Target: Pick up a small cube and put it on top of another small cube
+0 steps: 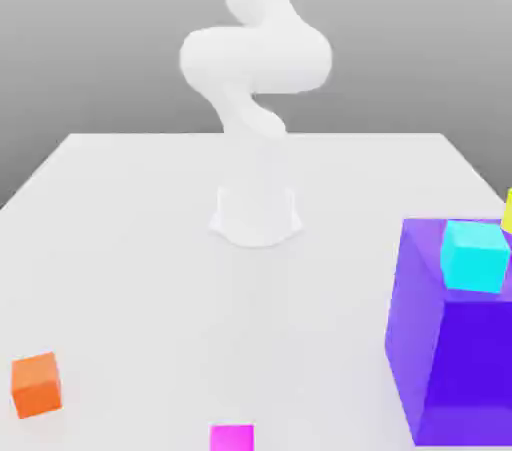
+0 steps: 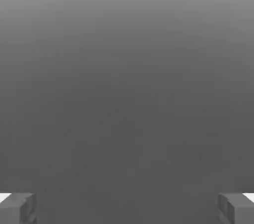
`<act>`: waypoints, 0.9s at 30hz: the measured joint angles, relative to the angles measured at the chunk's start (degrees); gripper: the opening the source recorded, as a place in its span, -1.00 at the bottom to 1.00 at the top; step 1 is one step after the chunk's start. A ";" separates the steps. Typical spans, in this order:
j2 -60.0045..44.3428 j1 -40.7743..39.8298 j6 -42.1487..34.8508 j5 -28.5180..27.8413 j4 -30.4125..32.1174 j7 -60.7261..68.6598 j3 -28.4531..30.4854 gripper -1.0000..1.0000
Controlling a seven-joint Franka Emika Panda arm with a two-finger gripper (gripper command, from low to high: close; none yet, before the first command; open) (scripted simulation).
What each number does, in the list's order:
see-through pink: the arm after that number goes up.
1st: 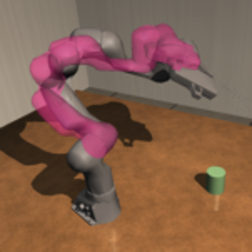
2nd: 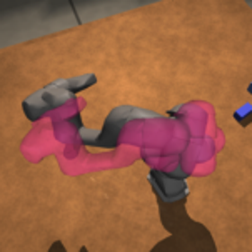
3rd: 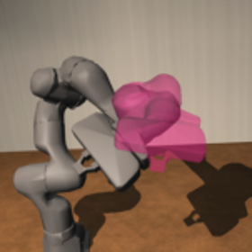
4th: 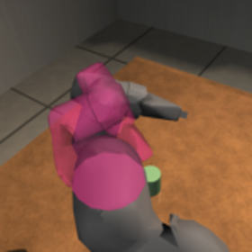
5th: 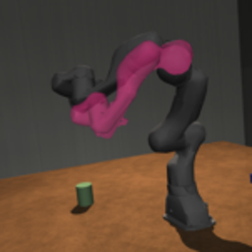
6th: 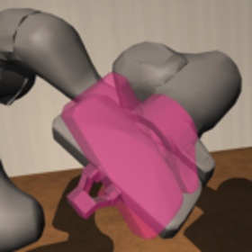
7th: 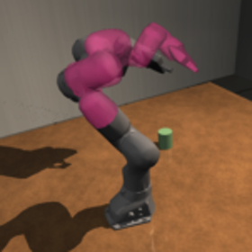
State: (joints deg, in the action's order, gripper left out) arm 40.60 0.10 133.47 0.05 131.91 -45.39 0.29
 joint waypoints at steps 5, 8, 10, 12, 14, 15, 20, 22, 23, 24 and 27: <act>-10.73 0.23 3.44 0.15 0.27 0.97 0.64 0.00; -16.97 0.32 5.47 0.29 0.43 1.55 1.00 0.00; -21.13 0.36 6.81 0.43 0.54 1.98 1.22 0.00; -25.28 0.35 8.14 0.60 0.64 2.42 1.39 0.00; -29.44 0.34 9.48 0.77 0.75 2.88 1.56 0.00; -31.51 0.29 10.13 0.84 0.80 3.10 1.60 0.00; -41.90 -0.02 13.49 1.28 1.07 4.24 1.79 0.00; -46.05 -0.14 14.83 1.41 1.17 4.66 1.81 0.00; -48.13 -0.14 15.49 1.46 1.22 4.85 1.89 0.00; -50.21 -0.21 16.16 1.50 1.28 5.05 1.89 0.00; -56.44 -0.43 18.18 1.57 1.44 5.59 1.92 0.00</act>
State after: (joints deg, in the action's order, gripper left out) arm -15.83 -0.33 151.65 1.62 133.35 -39.80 2.20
